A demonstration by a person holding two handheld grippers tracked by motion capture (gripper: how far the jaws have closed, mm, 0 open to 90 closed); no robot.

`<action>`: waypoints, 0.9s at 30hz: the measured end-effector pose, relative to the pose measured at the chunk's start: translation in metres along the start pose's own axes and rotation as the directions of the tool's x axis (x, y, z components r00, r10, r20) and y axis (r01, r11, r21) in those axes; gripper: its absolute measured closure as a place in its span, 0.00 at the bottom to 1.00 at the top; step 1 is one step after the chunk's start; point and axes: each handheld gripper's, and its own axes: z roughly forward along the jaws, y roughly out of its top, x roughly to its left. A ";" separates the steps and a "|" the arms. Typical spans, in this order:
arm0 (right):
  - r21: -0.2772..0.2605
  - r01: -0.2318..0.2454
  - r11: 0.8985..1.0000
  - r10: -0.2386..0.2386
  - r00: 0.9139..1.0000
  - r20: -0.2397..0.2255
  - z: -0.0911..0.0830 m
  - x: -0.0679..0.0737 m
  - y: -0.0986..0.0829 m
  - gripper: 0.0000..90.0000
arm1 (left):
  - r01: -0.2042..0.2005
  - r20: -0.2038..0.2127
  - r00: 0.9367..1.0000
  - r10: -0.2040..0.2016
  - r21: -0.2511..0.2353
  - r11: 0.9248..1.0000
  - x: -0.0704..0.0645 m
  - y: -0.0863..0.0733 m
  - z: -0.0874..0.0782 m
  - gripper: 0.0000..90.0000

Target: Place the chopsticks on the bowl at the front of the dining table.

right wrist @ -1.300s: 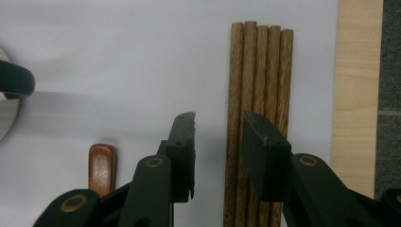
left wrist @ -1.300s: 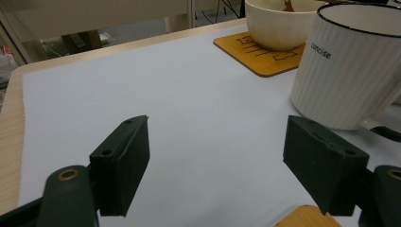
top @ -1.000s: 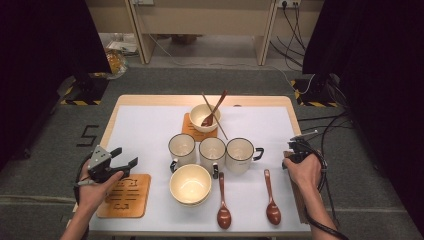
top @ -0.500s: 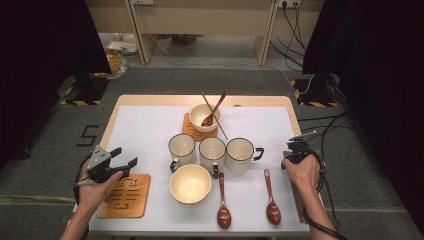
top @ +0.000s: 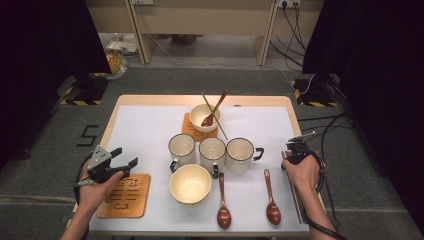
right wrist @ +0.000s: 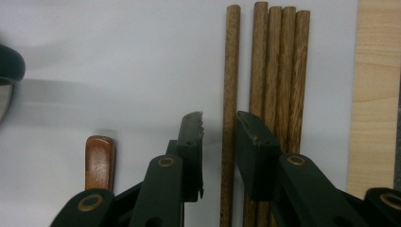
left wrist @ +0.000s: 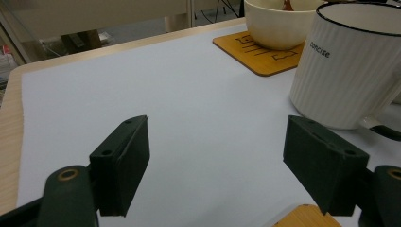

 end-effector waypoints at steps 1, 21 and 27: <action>0.002 0.005 1.000 -0.005 1.000 -0.001 0.001 0.000 0.000 0.81 | 0.000 0.000 1.000 0.000 -0.001 1.000 0.000 0.000 0.000 0.26; 0.012 0.022 1.000 -0.022 1.000 0.003 0.003 0.006 0.000 0.94 | -0.001 0.003 1.000 0.001 -0.001 1.000 0.000 0.000 0.000 0.26; 0.002 0.027 1.000 -0.027 1.000 0.006 0.005 0.008 0.006 0.94 | -0.001 0.002 1.000 0.001 -0.001 1.000 0.000 0.000 0.000 0.26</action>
